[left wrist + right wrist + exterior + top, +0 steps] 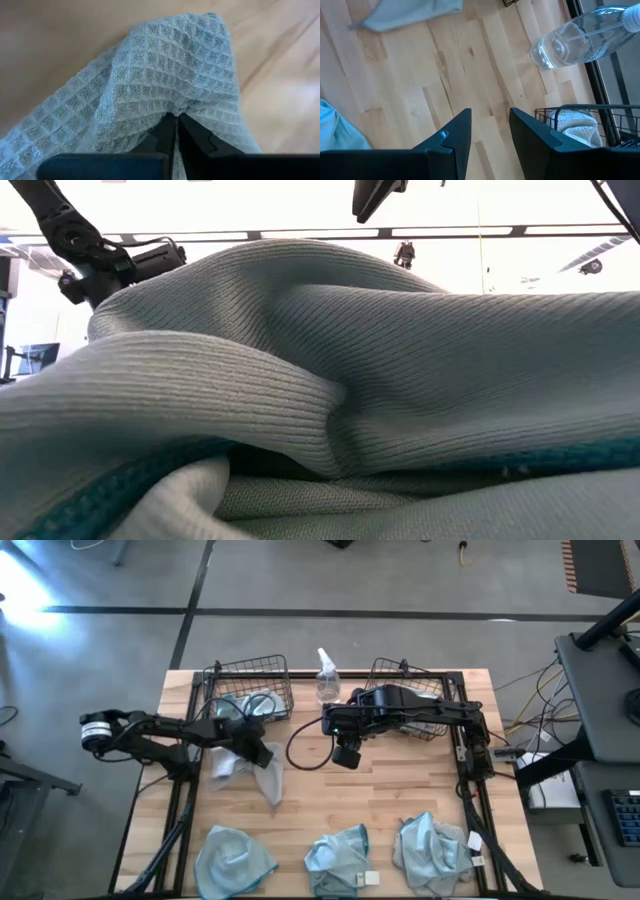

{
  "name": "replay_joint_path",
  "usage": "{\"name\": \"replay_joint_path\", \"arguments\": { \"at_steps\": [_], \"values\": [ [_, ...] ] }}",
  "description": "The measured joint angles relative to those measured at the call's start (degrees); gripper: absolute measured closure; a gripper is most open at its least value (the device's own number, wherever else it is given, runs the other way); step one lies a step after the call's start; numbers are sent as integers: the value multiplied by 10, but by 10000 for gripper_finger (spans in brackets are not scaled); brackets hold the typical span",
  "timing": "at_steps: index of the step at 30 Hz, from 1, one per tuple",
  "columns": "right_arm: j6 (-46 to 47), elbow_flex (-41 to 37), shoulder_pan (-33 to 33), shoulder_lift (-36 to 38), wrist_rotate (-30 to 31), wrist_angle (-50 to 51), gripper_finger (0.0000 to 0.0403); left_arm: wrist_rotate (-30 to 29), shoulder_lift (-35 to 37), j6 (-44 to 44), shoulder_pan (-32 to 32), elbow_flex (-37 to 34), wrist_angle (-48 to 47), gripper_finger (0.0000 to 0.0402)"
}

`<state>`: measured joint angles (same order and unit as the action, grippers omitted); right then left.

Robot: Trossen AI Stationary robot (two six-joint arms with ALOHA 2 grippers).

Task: Sort microfiber towel by color & place in baskets
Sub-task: Put the gray microfiber towel into the right black wire basket

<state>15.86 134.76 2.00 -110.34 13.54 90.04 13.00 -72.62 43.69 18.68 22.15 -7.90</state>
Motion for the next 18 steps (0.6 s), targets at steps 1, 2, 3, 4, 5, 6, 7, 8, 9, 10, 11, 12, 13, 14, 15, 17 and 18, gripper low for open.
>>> {"name": "replay_joint_path", "arguments": {
  "at_steps": [1,2,3,4,5,6,7,8,9,10,11,12,13,14,15,17,18],
  "values": [
    [0,0,0,0,0,0,275,8,0,10,0,-1,21,398],
    [0,0,0,0,0,0,275,18,0,20,0,-1,46,399],
    [0,0,0,0,0,0,275,27,0,29,-1,-1,78,400],
    [0,0,0,0,0,0,275,36,1,37,-1,0,109,401],
    [0,0,0,0,0,0,275,45,1,45,-1,0,137,401],
    [0,0,0,0,0,0,275,53,1,52,-1,0,164,401],
    [0,0,0,0,0,0,275,61,1,58,-1,0,195,401],
    [0,0,0,0,0,0,275,67,1,65,-1,0,223,401],
    [0,0,0,0,0,0,275,73,2,73,-1,1,252,401],
    [0,0,0,0,0,0,275,77,2,81,-1,1,279,401],
    [0,0,0,0,0,0,275,80,2,88,-1,1,302,401],
    [0,0,0,0,0,0,275,81,2,95,-1,1,325,401],
    [0,0,0,0,0,0,275,82,2,101,-1,1,346,401],
    [0,0,0,0,0,0,275,82,2,107,-1,2,364,401],
    [0,0,0,0,0,0,275,83,2,111,-1,3,377,401],
    [0,0,0,0,0,0,275,84,2,113,-1,17,380,401],
    [0,0,0,0,0,0,275,85,2,110,-1,27,380,401]
  ]
}}
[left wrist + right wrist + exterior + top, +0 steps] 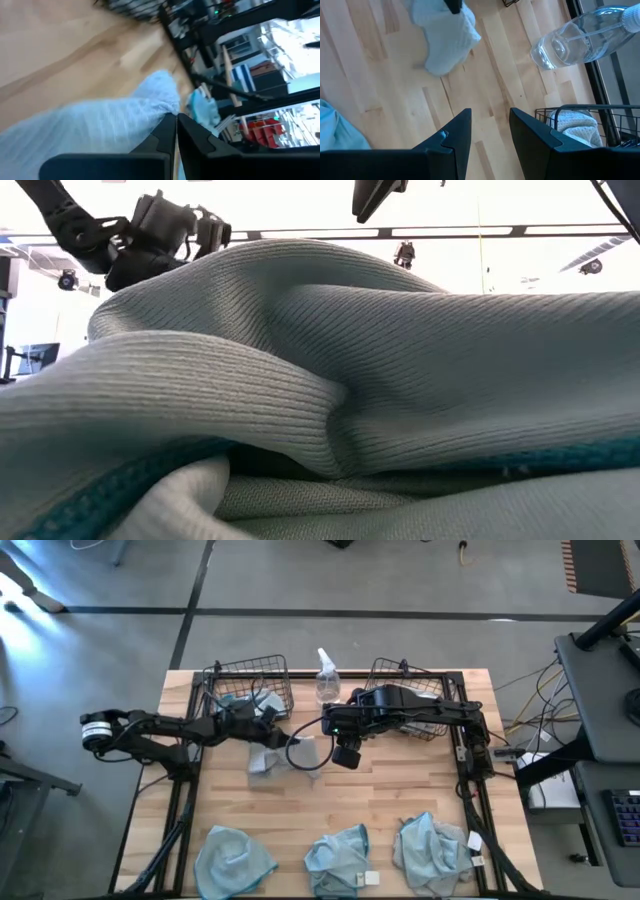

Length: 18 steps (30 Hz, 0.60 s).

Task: Sort microfiber towel by color & place in baskets
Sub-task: Put the gray microfiber towel into the right black wire basket

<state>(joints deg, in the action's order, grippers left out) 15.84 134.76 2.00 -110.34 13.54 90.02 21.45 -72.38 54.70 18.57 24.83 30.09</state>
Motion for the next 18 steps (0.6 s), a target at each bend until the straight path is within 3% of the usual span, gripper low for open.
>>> {"name": "replay_joint_path", "arguments": {
  "at_steps": [7,12,18],
  "values": [
    [-13,0,0,1,0,0,275,9,-16,-94,0,137,-63,401],
    [-30,0,0,11,0,0,275,17,-55,-242,0,293,-252,401],
    [-24,0,0,34,1,0,275,6,-149,-371,3,477,-437,401]
  ]
}}
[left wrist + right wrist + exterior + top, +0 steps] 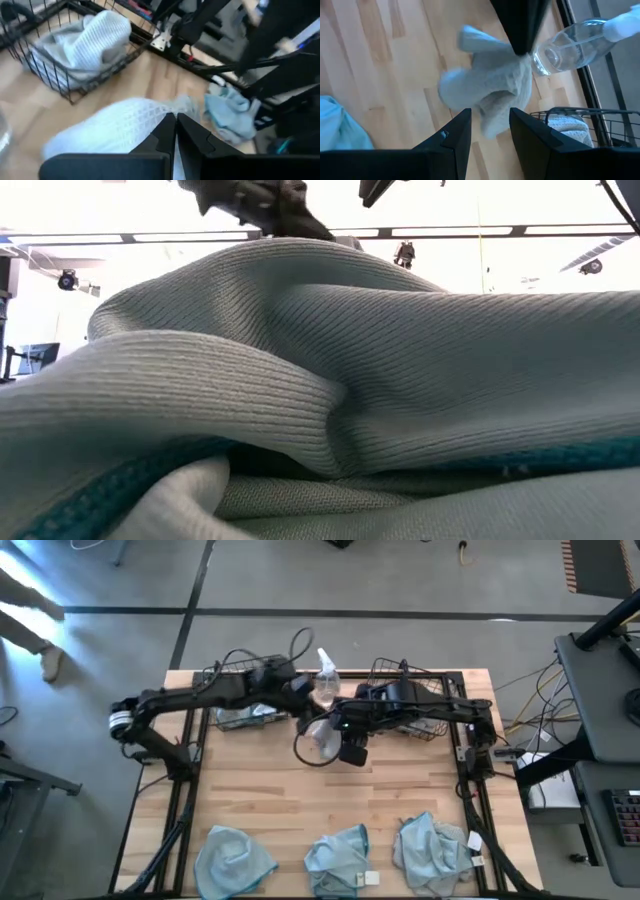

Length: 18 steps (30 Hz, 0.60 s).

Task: Sort microfiber towel by color & place in baskets
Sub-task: Put the gray microfiber towel into the right black wire basket

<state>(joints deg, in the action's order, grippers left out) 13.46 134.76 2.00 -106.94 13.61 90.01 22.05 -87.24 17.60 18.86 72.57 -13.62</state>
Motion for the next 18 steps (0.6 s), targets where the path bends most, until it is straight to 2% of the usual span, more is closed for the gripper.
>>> {"name": "replay_joint_path", "arguments": {
  "at_steps": [8,18],
  "values": [
    [20,0,0,45,32,0,275,1,-150,-74,1,201,-96,401],
    [46,0,0,105,34,0,275,36,-307,-123,1,445,-208,401]
  ]
}}
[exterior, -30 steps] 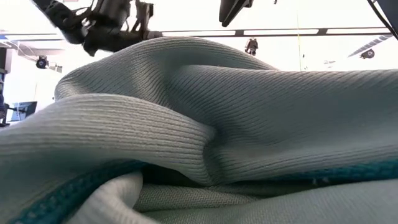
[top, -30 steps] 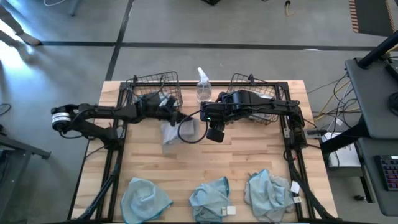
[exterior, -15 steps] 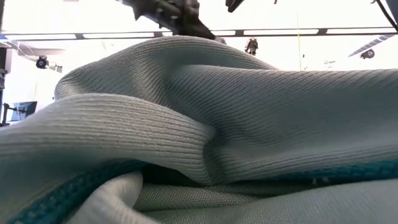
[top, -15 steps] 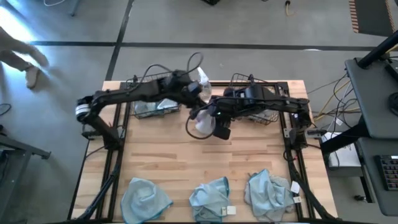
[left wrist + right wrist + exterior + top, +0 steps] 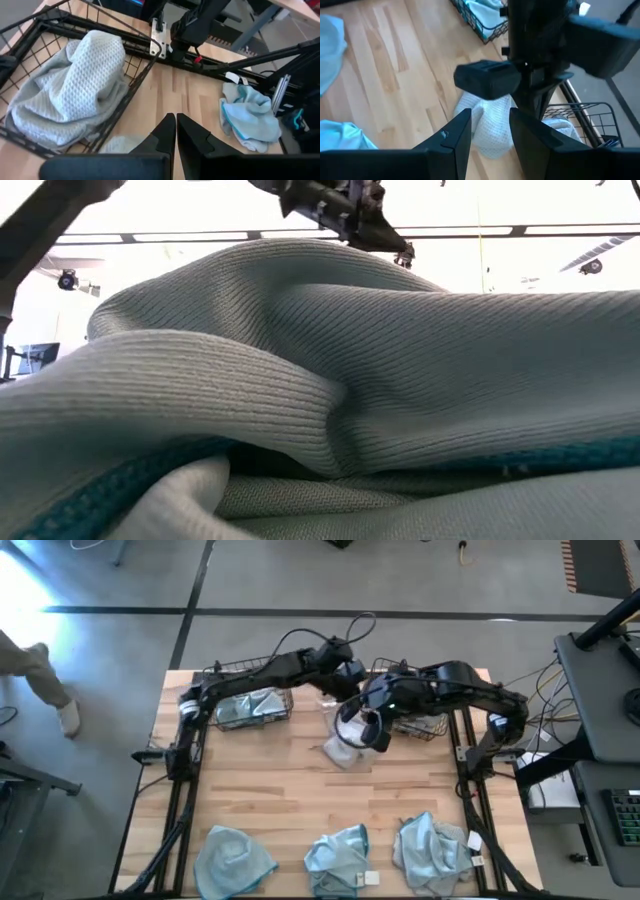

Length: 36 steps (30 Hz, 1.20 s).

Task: Sort microfiber towel by color & place in baskets
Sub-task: Put the gray microfiber towel into the right black wire basket

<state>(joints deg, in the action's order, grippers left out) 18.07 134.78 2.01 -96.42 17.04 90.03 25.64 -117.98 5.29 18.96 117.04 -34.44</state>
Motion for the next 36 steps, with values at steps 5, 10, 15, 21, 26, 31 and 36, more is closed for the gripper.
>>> {"name": "replay_joint_path", "arguments": {
  "at_steps": [5,10,15,21,26,31,36],
  "values": [
    [15,0,0,23,0,0,275,9,-64,-38,0,127,-120,401],
    [15,0,3,30,1,0,275,15,-88,-70,-3,162,-181,401],
    [15,-3,3,28,0,0,275,44,-61,-77,-6,100,-189,401],
    [15,-19,3,25,-6,0,275,54,-35,-88,-10,19,-197,401],
    [24,-54,2,26,-7,0,275,54,-25,-93,-10,-57,-195,394],
    [44,-101,2,26,-7,0,275,53,-26,-90,-10,-131,-150,369],
    [51,-147,2,26,-7,0,275,54,-26,-75,-10,-177,-115,344]
  ]
}}
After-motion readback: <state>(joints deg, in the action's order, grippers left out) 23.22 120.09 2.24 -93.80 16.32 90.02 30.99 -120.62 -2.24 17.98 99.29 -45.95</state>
